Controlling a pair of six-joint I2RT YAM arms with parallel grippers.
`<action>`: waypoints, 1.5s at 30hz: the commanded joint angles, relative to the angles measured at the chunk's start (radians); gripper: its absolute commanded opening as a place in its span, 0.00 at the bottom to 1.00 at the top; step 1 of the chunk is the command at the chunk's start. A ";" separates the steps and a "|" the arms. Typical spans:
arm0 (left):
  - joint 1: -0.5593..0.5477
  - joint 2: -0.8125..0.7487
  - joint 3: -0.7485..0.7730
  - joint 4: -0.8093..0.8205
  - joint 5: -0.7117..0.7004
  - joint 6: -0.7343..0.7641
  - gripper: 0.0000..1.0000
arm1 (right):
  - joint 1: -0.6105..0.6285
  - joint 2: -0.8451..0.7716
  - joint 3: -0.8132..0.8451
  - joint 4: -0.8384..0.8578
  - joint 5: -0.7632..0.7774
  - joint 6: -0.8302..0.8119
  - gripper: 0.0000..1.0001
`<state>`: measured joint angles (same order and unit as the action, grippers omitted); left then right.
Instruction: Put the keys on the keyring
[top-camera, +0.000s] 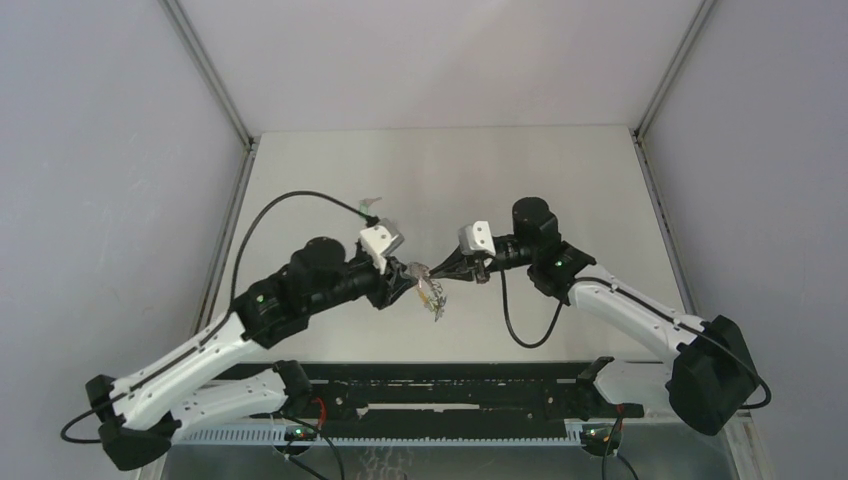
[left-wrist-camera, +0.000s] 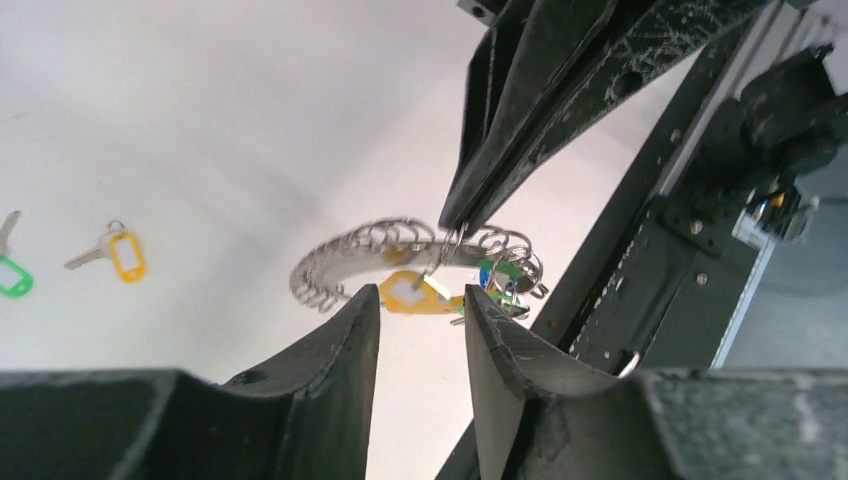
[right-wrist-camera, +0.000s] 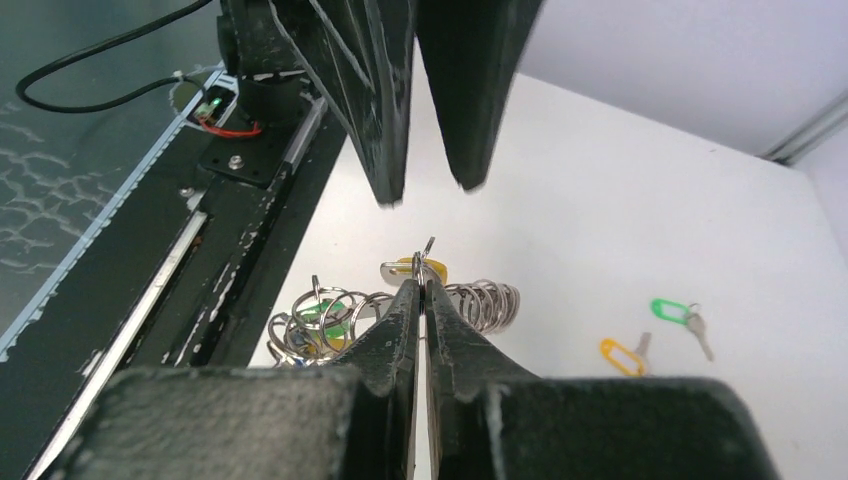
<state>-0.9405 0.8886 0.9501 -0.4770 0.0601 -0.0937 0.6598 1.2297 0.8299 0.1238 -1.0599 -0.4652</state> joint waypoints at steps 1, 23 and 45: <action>-0.005 -0.150 -0.128 0.211 -0.083 -0.075 0.44 | -0.027 -0.060 -0.023 0.178 -0.008 0.106 0.00; 0.108 -0.190 -0.331 0.603 0.087 -0.245 0.40 | -0.070 -0.101 -0.128 0.498 -0.053 0.304 0.00; 0.165 -0.187 -0.444 0.909 0.435 -0.126 0.44 | -0.108 -0.136 -0.110 0.467 -0.255 0.250 0.00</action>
<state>-0.7921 0.6647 0.4644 0.3431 0.4019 -0.2657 0.5575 1.1240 0.6983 0.5873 -1.2617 -0.1833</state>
